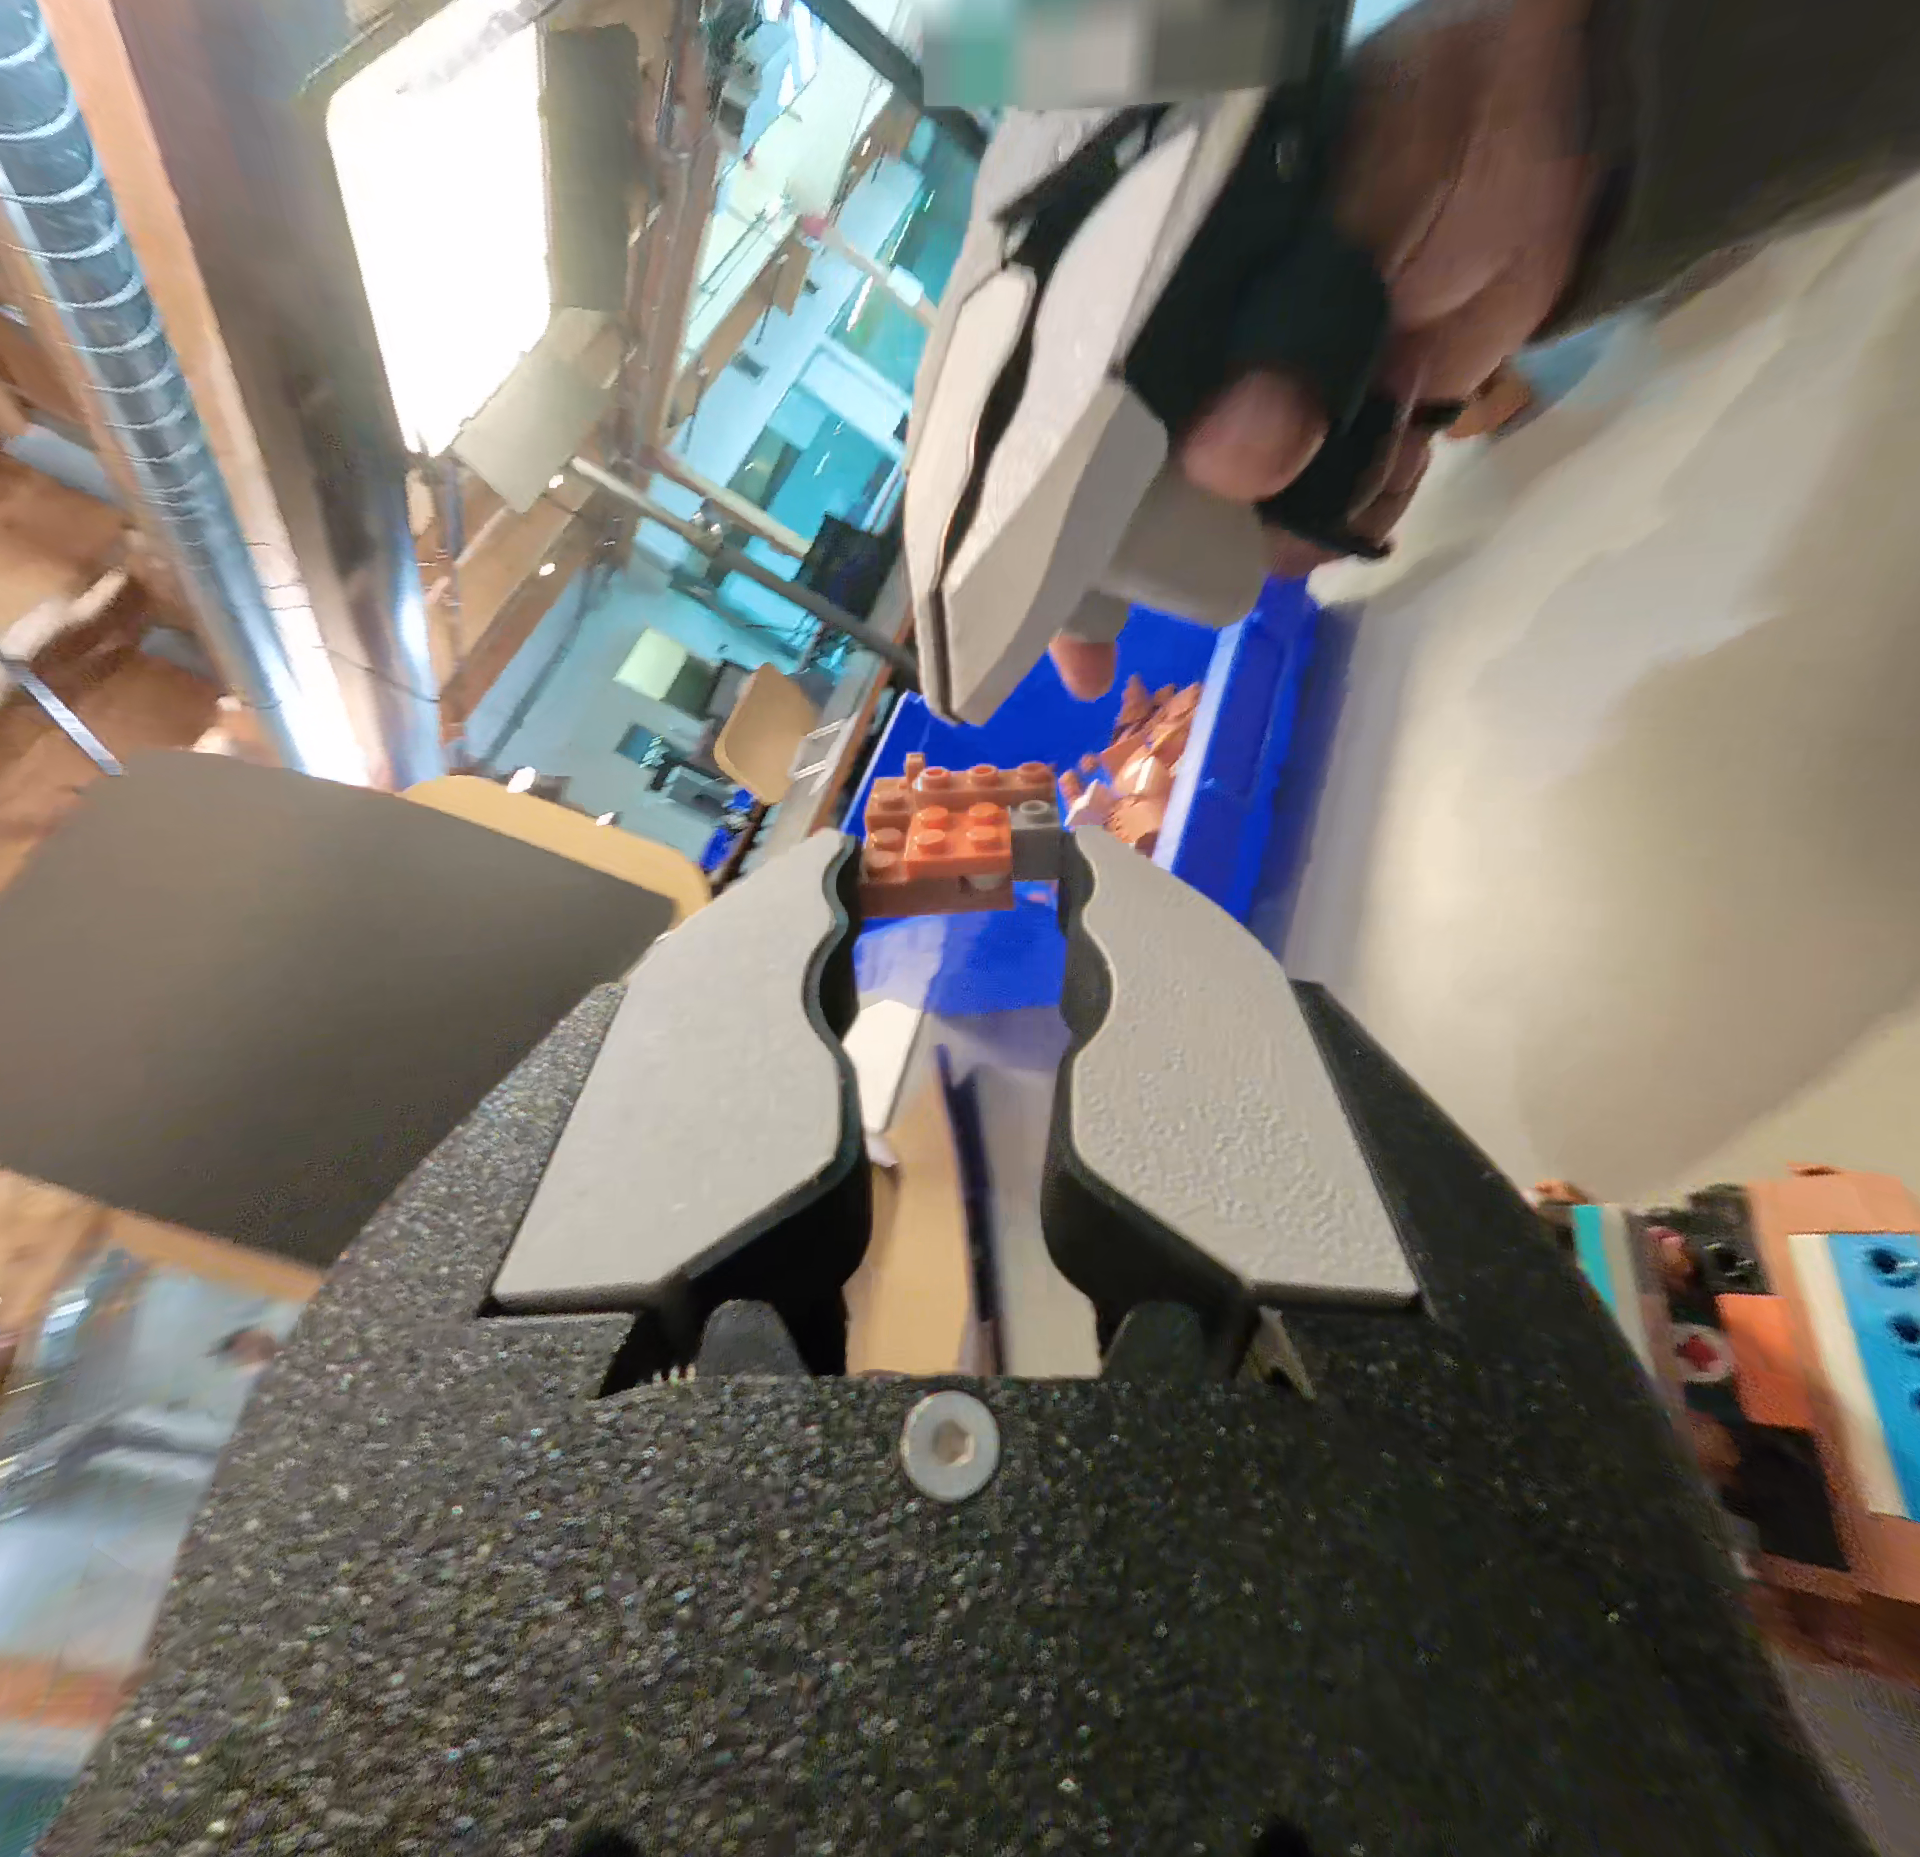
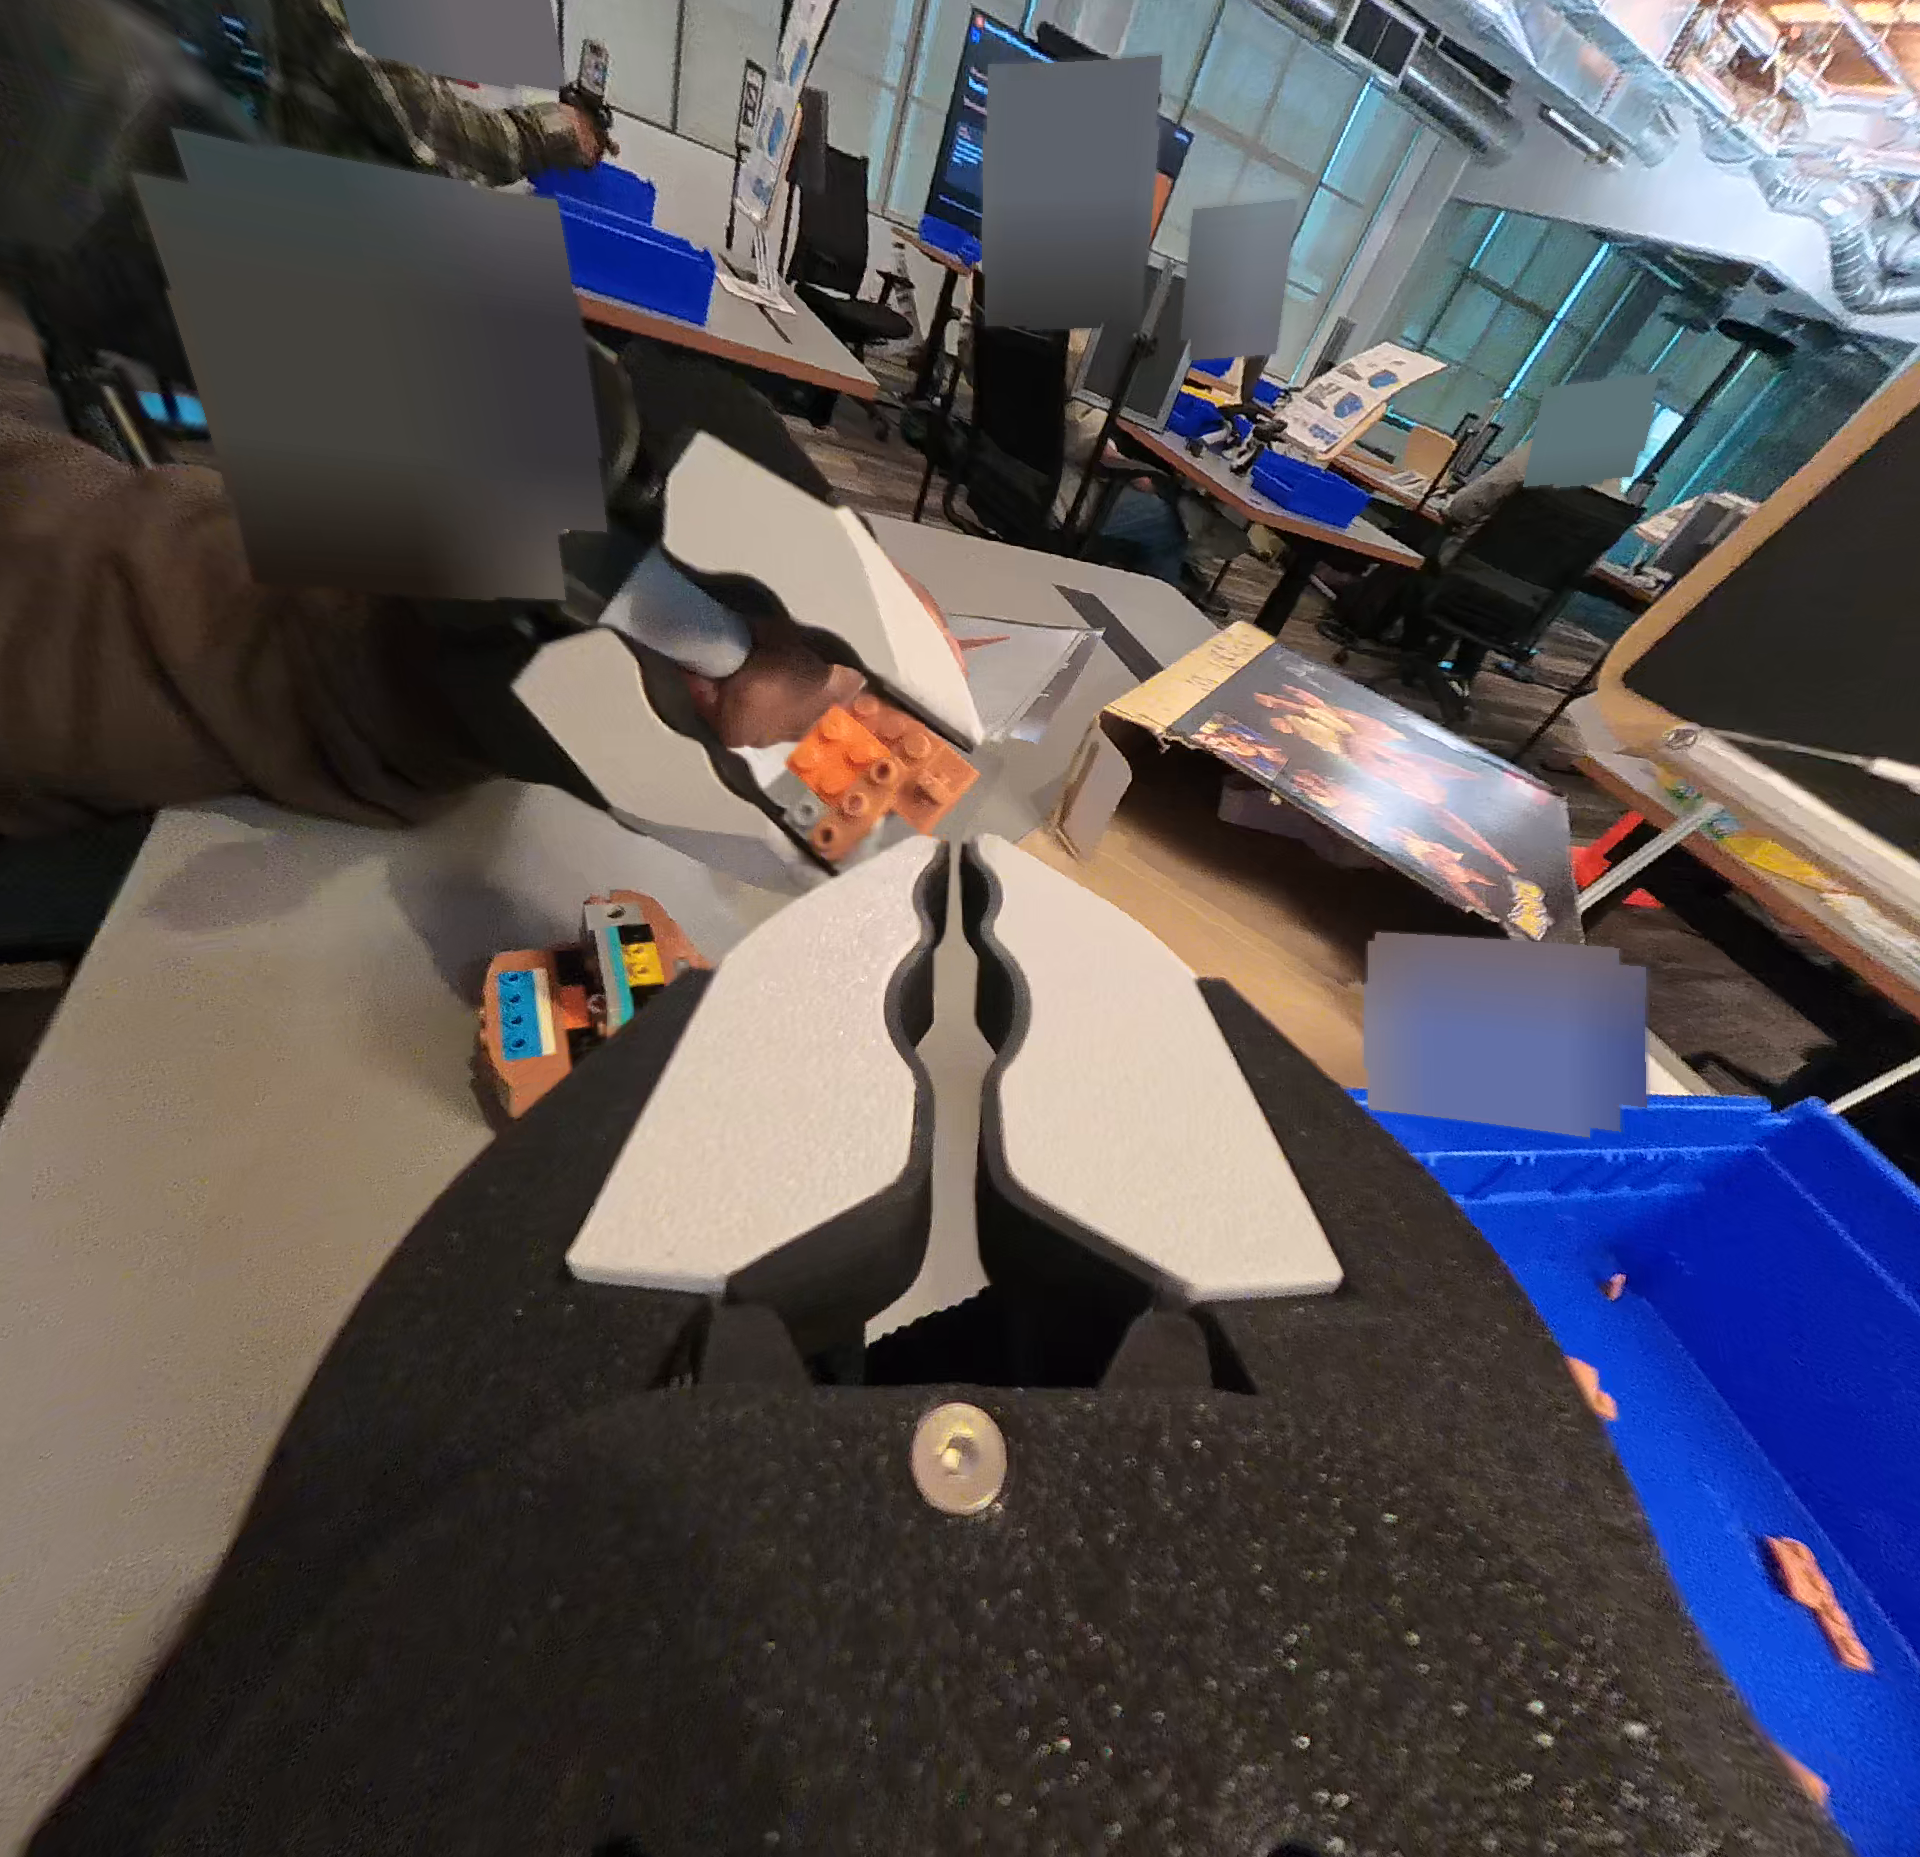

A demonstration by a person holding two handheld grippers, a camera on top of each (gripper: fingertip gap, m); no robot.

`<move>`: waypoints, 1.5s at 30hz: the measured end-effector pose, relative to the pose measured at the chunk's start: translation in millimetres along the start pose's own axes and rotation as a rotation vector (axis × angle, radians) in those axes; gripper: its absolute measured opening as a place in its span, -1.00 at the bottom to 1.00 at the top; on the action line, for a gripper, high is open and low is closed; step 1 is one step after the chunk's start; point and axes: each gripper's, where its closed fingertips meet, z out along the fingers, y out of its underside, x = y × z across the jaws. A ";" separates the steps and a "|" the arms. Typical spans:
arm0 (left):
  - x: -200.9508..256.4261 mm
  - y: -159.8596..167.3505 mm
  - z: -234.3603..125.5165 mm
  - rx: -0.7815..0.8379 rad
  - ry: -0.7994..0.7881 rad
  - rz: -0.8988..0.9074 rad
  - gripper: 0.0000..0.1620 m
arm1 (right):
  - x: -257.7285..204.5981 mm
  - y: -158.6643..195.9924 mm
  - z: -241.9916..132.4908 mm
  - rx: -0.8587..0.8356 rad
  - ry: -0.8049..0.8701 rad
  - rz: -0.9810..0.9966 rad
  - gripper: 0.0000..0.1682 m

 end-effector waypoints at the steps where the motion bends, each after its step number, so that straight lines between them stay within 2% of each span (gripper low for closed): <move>1: 1.3 -3.6 -1.3 0.036 0.030 -0.050 -0.55 | -0.3 -0.6 -0.8 0.006 0.000 -0.017 -0.97; 6: 6.1 -18.4 -9.6 0.186 0.188 -0.296 -0.56 | -11.9 -12.1 -6.2 0.084 -0.069 -0.053 -0.86; 11: 14.2 -31.5 -16.2 0.284 0.337 -0.467 -0.55 | -24.6 -12.9 -4.3 0.086 -0.072 -0.210 -0.77; 14: 14.0 -33.4 -16.2 0.302 0.398 -0.602 -0.55 | -23.8 -11.6 -2.5 0.071 0.028 -0.419 -0.70; 18: 11.4 -30.8 -15.3 0.291 0.450 -0.751 -0.55 | -19.9 -9.2 0.0 0.036 0.175 -0.692 -0.73; 23: 19.3 -23.2 -10.5 0.212 0.483 -0.790 -0.55 | -16.6 -1.9 6.8 -0.027 0.261 -0.849 -0.80; 25: 22.1 -21.9 -9.9 0.192 0.494 -0.787 -0.55 | -13.6 -5.5 5.3 -0.014 0.296 -0.861 -0.92; 35: 10.3 -30.6 -11.3 0.269 0.445 -0.849 -0.55 | -8.9 -8.8 5.9 0.046 0.283 -0.686 -0.98; 41: 4.6 -29.7 -10.0 0.285 0.420 -0.906 -0.52 | -0.4 -14.7 3.6 0.085 0.337 -0.628 -0.97; 45: -1.3 -29.2 -8.9 0.308 0.422 -1.015 -0.47 | 9.4 -18.4 0.3 0.094 0.422 -0.629 -0.97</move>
